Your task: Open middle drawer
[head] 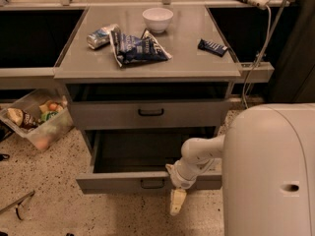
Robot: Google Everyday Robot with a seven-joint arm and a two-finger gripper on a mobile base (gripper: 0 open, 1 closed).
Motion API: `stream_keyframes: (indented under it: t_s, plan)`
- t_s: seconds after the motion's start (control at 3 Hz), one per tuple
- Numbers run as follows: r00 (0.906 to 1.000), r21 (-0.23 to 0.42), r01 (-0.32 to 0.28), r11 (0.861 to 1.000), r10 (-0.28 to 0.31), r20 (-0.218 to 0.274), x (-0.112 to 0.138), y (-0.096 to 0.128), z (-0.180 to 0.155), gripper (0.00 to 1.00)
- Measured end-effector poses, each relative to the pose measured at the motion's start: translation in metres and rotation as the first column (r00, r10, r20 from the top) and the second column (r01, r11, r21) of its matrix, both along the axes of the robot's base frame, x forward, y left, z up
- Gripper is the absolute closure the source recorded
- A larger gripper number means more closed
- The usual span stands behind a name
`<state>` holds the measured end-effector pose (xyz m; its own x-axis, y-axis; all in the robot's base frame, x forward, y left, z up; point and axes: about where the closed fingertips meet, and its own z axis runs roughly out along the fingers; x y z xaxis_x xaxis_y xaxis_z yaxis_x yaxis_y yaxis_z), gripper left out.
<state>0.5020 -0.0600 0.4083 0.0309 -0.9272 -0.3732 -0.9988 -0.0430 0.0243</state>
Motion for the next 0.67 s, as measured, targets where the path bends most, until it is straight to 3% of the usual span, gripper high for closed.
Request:
stream_keyframes:
  t_s: [0.67]
  plan:
    - [0.9993, 0.001, -0.011, 1.0, 0.011, -0.036, -0.0053, 0.0052, -0.0069, 0.0]
